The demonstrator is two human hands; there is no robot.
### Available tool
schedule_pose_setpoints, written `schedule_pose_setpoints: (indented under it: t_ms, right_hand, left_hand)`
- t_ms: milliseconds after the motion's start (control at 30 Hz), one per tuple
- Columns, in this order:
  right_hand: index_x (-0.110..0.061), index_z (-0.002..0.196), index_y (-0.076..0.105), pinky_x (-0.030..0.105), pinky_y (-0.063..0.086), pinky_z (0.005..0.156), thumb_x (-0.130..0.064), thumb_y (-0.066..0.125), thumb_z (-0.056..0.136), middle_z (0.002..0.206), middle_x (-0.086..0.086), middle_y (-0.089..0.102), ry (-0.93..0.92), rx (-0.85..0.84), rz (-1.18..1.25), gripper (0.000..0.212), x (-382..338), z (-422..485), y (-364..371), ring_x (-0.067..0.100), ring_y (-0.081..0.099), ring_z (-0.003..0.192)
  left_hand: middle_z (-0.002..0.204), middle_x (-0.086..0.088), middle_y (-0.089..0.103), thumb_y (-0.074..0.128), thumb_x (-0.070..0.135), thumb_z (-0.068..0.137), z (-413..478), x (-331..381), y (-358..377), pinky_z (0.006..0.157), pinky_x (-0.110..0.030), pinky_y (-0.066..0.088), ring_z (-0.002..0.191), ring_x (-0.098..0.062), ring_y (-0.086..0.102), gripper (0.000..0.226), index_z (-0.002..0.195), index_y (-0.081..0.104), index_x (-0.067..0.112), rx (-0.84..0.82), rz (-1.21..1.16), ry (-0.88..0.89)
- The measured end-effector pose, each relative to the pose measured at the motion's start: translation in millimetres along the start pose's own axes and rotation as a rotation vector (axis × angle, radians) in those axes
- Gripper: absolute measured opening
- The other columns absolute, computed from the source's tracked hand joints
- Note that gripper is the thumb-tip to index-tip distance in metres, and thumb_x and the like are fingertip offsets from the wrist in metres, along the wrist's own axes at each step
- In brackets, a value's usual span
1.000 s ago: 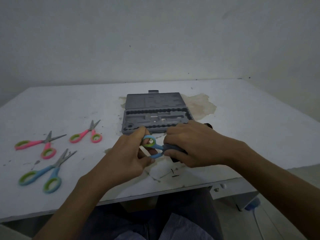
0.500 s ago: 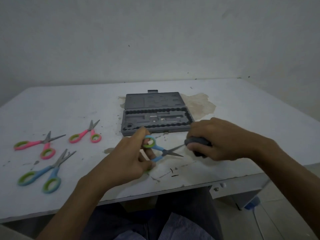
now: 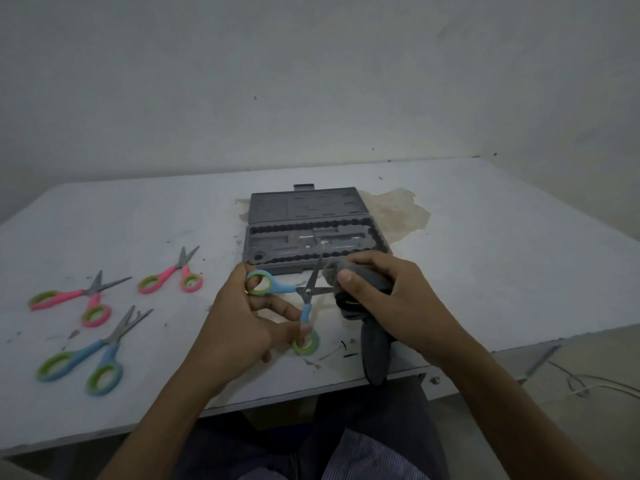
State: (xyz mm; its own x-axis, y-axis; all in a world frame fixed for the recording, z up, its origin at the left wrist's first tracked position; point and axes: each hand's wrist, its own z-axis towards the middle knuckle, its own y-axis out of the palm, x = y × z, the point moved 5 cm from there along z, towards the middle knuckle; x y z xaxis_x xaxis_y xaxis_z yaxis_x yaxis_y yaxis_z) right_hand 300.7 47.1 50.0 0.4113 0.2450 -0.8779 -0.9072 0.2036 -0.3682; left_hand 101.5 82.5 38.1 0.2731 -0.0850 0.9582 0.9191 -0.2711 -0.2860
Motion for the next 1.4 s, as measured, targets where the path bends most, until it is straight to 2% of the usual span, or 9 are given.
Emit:
schedule_pose_setpoints:
  t_ms: [167,367,567,733,900,1000,1100,1300,1400]
  right_hand:
    - [-0.027,0.112,0.068,0.032,0.055,0.084,-0.05,0.064,0.084,0.103,-0.015,0.069,-0.036,0.037,-0.185,0.037,-2.2,4.3,-9.8,0.001,0.064,0.094]
    - [-0.025,0.106,0.069,0.037,0.055,0.072,-0.044,0.061,0.09,0.089,-0.01,0.069,-0.09,-0.125,-0.263,0.026,-7.4,3.9,13.3,0.005,0.064,0.08]
    - [-0.025,0.094,0.065,0.027,0.048,0.06,-0.037,0.058,0.094,0.076,-0.011,0.063,-0.165,-0.244,-0.317,0.014,-11.5,3.3,14.1,0.006,0.059,0.068]
    - [-0.025,0.096,0.066,0.028,0.048,0.062,-0.037,0.055,0.095,0.082,-0.01,0.064,-0.195,-0.215,-0.347,0.017,-8.3,1.6,14.1,0.006,0.058,0.072]
    - [-0.022,0.091,0.065,0.035,0.047,0.062,-0.034,0.057,0.094,0.08,-0.008,0.062,-0.187,-0.271,-0.432,0.014,-0.3,-3.3,4.0,0.009,0.055,0.07]
    - [-0.024,0.09,0.066,0.032,0.046,0.059,-0.033,0.058,0.094,0.078,-0.01,0.062,-0.175,-0.273,-0.412,0.013,3.5,-6.1,-2.2,0.008,0.056,0.068]
    - [-0.025,0.089,0.068,0.026,0.05,0.062,-0.029,0.059,0.094,0.081,-0.01,0.068,-0.128,-0.24,-0.366,0.012,7.1,-6.2,-17.9,0.007,0.062,0.073]
    - [-0.024,0.099,0.068,0.02,0.053,0.07,-0.037,0.059,0.091,0.085,-0.009,0.069,-0.063,0.061,-0.203,0.017,-0.8,-5.8,-38.1,0.005,0.064,0.08]
    - [-0.027,0.104,0.066,0.018,0.051,0.069,-0.045,0.057,0.091,0.089,-0.012,0.066,-0.047,-0.045,-0.277,0.024,-5.2,-0.9,-5.9,0.002,0.061,0.081]
  left_hand:
    - [0.072,-0.006,0.076,0.088,0.004,0.062,-0.2,0.4,1.0,0.036,-0.025,0.041,0.054,-0.015,0.066,0.055,0.088,0.04,0.012,0.031,0.033,0.02]
    - [0.07,-0.013,0.071,0.087,-0.004,0.063,1.2,11.1,7.0,0.041,-0.017,0.046,0.057,-0.02,0.071,0.062,0.085,0.035,0.021,0.026,0.055,0.11]
    - [0.072,-0.014,0.066,0.084,-0.009,0.064,2.0,17.3,10.5,0.062,-0.038,0.063,0.063,-0.023,0.073,0.064,0.092,0.037,0.024,-0.034,0.086,0.181]
    - [0.079,-0.021,0.067,0.084,-0.008,0.065,0.2,15.2,13.0,0.043,-0.018,0.05,0.059,-0.022,0.072,0.061,0.093,0.037,0.018,-0.044,0.08,0.119]
    - [0.08,-0.015,0.071,0.085,-0.002,0.068,-5.0,6.2,22.5,0.037,-0.013,0.042,0.054,-0.012,0.068,0.055,0.089,0.039,0.019,-0.086,0.09,0.073]
    - [0.082,-0.017,0.071,0.084,-0.003,0.069,-4.4,4.2,30.4,0.037,-0.012,0.042,0.055,-0.015,0.069,0.054,0.088,0.039,0.019,-0.114,0.073,0.068]
    - [0.078,-0.011,0.073,0.086,0.002,0.067,-3.0,0.2,25.9,0.036,-0.02,0.043,0.059,-0.029,0.072,0.056,0.09,0.038,0.021,-0.086,0.053,0.04]
    - [0.074,-0.011,0.074,0.087,0.004,0.065,-1.6,-1.4,6.7,0.035,-0.025,0.041,0.045,-0.02,0.063,0.058,0.09,0.037,0.019,-0.033,0.053,0.017]
    - [0.074,-0.011,0.073,0.088,0.003,0.065,0.2,2.2,15.3,0.036,-0.027,0.043,0.05,-0.032,0.067,0.059,0.094,0.037,0.016,-0.051,0.067,0.04]
